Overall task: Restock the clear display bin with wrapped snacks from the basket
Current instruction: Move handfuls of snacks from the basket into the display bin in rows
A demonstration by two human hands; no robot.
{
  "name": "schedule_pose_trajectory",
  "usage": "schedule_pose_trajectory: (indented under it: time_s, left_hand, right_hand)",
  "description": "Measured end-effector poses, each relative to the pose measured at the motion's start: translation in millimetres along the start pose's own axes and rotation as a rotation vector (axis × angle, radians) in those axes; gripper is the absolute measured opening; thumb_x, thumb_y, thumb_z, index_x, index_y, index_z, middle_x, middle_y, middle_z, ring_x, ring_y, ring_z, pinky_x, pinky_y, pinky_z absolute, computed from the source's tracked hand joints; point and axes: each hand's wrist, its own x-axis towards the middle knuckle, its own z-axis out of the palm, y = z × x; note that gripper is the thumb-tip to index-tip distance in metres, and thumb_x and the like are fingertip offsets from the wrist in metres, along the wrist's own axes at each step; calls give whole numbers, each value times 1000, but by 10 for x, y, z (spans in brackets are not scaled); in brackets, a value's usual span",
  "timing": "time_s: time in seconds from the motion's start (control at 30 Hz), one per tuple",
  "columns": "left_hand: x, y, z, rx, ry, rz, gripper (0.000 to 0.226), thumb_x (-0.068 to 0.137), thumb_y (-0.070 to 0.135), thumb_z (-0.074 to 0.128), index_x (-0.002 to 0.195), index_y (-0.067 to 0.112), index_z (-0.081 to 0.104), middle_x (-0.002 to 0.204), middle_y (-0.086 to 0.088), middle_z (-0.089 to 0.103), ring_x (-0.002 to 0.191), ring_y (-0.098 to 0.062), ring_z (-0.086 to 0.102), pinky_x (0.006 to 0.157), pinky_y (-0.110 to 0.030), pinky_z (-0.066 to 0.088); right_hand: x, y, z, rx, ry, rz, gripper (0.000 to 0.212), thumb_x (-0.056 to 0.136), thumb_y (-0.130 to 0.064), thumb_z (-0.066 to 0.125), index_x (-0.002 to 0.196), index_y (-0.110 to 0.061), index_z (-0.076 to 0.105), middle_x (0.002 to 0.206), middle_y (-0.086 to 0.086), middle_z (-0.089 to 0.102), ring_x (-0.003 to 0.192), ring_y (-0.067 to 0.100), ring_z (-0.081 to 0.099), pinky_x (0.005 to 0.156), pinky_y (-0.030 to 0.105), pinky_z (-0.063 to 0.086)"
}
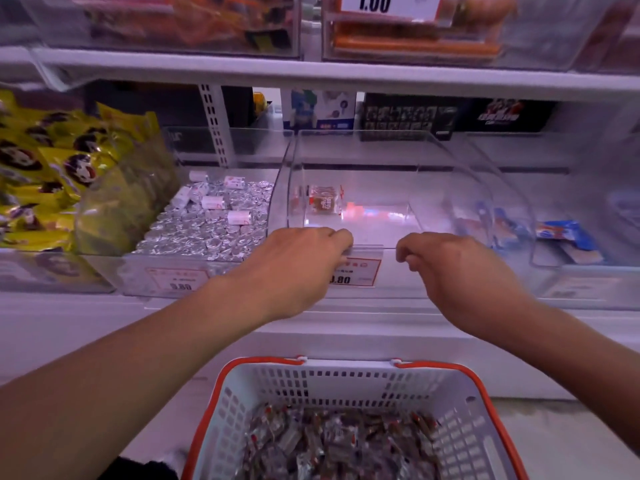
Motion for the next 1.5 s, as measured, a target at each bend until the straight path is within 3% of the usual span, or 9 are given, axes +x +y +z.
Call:
schedule_pose_trajectory:
  time_s: [0.47, 0.53, 0.6, 0.7, 0.83, 0.97, 1.2, 1.3, 1.5]
  left_hand:
    - [-384, 204, -85, 15, -90, 54, 22, 104, 32, 39, 124, 25, 46, 114, 3, 61, 99, -22, 60, 79, -39, 50]
    - [-431, 193, -130, -25, 20, 114, 33, 101, 36, 49, 130, 21, 47, 120, 2, 58, 108, -19, 55, 89, -35, 47]
    - [-551, 201, -212, -84, 336, 280, 17, 93, 31, 61, 102, 16, 58, 96, 0, 60, 86, -17, 53, 80, -27, 42]
    - [-822, 231, -32, -179, 563, 346, 37, 85, 21, 64, 68, 24, 32, 59, 4, 36, 54, -16, 32, 51, -28, 30]
    - [-1121, 290, 843, -29, -393, 126, 31, 89, 48, 55, 75, 21, 53, 76, -1, 61, 70, -25, 59, 63, -34, 51]
    - [-1689, 159, 1674, -18, -942, -70, 54, 86, 56, 60, 125, 19, 52, 123, -8, 60, 107, -28, 61, 87, -40, 53]
    - [-2253, 469, 2662, -395, -984, -674, 105, 79, 72, 62, 157, 24, 12, 163, -11, 10, 144, -43, 20, 114, -47, 30]
    - [-2397, 659, 2893, -259, -955, -647, 98, 81, 68, 60, 153, 18, 17, 157, -18, 22, 141, -47, 14, 111, -51, 29]
    - [-2260, 819, 3041, -440, -833, -519, 39, 82, 35, 70, 109, 13, 54, 115, -14, 58, 111, -37, 54, 92, -43, 45]
  right_hand:
    - [-407, -216, -18, -87, -38, -38, 22, 96, -19, 51, 116, -26, 59, 109, -4, 65, 97, 24, 60, 82, 37, 43]
    - [-456, -261, -75, -81, 100, -96, 23, 92, -22, 59, 115, -20, 61, 108, 1, 62, 96, 26, 59, 81, 40, 48]
    - [-543, -353, -107, -8, 290, -183, 15, 87, -28, 61, 99, -19, 61, 93, 0, 59, 83, 23, 56, 70, 37, 47]
    - [-711, -447, 141, 28, 33, -295, 19, 87, -46, 51, 88, -28, 57, 83, -7, 59, 74, 18, 59, 63, 32, 45]
    - [-1131, -370, 951, -108, -916, -291, 32, 94, -41, 53, 120, -24, 57, 121, 7, 64, 112, 27, 61, 87, 33, 47]
    - [-1661, -233, 1854, -176, -1350, -116, 56, 92, -36, 63, 137, -6, 48, 135, 18, 56, 120, 32, 56, 94, 35, 47]
    - [-2184, -249, 3004, 126, -976, 446, 124, 73, -61, 73, 155, -23, -12, 162, 16, -14, 148, 45, 3, 118, 57, 18]
    - [-2103, -192, 3204, 270, -941, 547, 132, 61, -69, 78, 157, -21, 1, 163, 15, -11, 149, 43, 5, 115, 55, 27]
    - [-1970, -381, 3393, 376, -778, 641, 95, 59, -58, 85, 137, -31, 38, 136, 18, 26, 113, 47, 55, 97, 45, 50]
